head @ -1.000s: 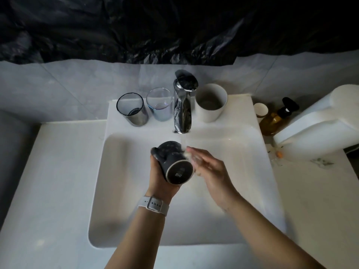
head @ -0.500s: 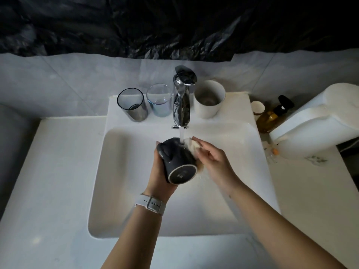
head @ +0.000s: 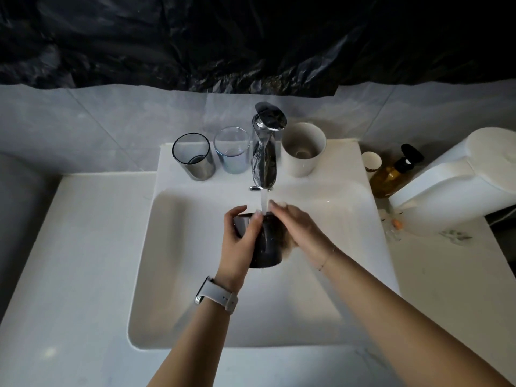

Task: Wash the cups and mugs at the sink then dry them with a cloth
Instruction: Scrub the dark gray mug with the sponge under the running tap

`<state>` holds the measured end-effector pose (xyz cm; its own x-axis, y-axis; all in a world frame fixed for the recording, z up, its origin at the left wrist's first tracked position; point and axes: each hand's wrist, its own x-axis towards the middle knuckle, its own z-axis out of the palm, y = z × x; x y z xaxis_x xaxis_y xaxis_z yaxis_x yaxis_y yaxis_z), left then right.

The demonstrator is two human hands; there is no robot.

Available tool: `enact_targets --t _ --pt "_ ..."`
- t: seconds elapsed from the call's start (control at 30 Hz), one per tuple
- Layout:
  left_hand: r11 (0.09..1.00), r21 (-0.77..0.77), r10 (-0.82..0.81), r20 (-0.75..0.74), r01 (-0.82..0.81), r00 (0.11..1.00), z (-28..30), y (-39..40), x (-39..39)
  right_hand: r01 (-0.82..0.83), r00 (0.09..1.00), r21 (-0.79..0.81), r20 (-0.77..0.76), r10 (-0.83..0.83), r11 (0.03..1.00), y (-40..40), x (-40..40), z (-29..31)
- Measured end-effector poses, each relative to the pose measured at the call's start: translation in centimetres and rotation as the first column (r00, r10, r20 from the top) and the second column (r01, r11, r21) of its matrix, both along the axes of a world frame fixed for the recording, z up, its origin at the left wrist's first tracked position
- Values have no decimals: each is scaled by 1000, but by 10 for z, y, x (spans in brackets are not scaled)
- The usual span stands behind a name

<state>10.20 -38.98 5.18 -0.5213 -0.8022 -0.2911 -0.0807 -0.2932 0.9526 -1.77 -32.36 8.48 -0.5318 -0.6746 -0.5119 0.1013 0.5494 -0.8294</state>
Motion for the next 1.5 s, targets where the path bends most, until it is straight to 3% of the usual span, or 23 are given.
enact_targets --t 0.1,0.2,0.27,0.37,0.47,0.53,0.6,0.7,0.8,0.87,0.93,1.03,1.1,1.13,1.2,1.27,1.3,1.33,1.37,1.4,1.43,1.47,1.5 --pt "930 -267 -228 116 252 967 -7 -14 10 -102 942 106 329 62 989 7 -4 -4" --pt "829 -393 -336 220 398 916 -12 -22 17 -75 973 136 226 43 988 4 -8 -20" --pt "869 -380 -298 108 317 948 -10 -21 19 -25 995 74 96 18 997 1 -1 -25" --pt "999 49 24 -29 -22 999 -17 -18 18 104 994 -8 39 -103 995 -1 12 -32" --pt "792 605 146 -64 -78 987 -21 -19 16 176 984 -91 2 -177 980 -3 18 -31" --pt "597 802 175 -135 4 975 -16 -22 14 181 983 -175 -10 -186 968 -2 18 -29" --pt "483 873 143 -164 75 976 -7 -23 8 150 983 -236 -71 -171 960 0 17 -23" --pt "522 848 51 -136 89 989 -4 -20 -7 85 946 -283 -279 -167 955 10 9 -9" --pt "569 821 34 -83 49 996 -7 -20 -22 27 959 -401 -248 -137 916 24 -2 21" --pt "599 799 14 -77 54 997 -8 -18 -29 -299 860 -303 -496 118 905 28 -13 29" --pt "627 772 -16 -121 104 993 -6 -14 -35 -555 637 -6 -647 420 832 20 -24 28" --pt "654 749 -28 -113 103 993 0 -8 -41 -621 425 324 -626 654 714 -3 -30 27" --pt "647 759 7 -106 76 994 0 -10 -42 -571 410 413 -605 682 709 -14 -28 23" --pt "650 757 16 -95 62 995 -1 -12 -41 -539 467 414 -578 669 734 -17 -27 14" --pt "688 725 18 -52 26 998 -6 -18 -38 -477 736 306 -373 564 824 -22 -20 -3" --pt "723 691 3 -25 15 1000 -8 -22 -35 -186 979 39 88 182 982 -23 -11 -5" --pt "726 688 -8 -22 21 1000 -8 -23 -35 79 926 24 370 -82 997 -26 -9 0" --pt "722 692 -22 -15 27 1000 -8 -22 -36 314 740 96 598 -306 945 -29 -10 3" --pt "712 702 -34 -9 31 999 -7 -19 -36 495 507 186 731 -456 849 -31 -11 3" --pt "704 709 -46 -1 34 999 -7 -15 -36 583 352 257 775 -525 770 -32 -13 4" --pt "700 713 -53 5 34 999 -8 -11 -35 587 311 282 787 -533 759 -33 -13 4" --pt "701 713 -56 9 33 998 -11 -9 -34 527 371 262 785 -496 808 -30 -10 6" --pt "703 710 -59 10 34 998 -12 -9 -34 401 552 204 724 -414 893 -25 -8 7"
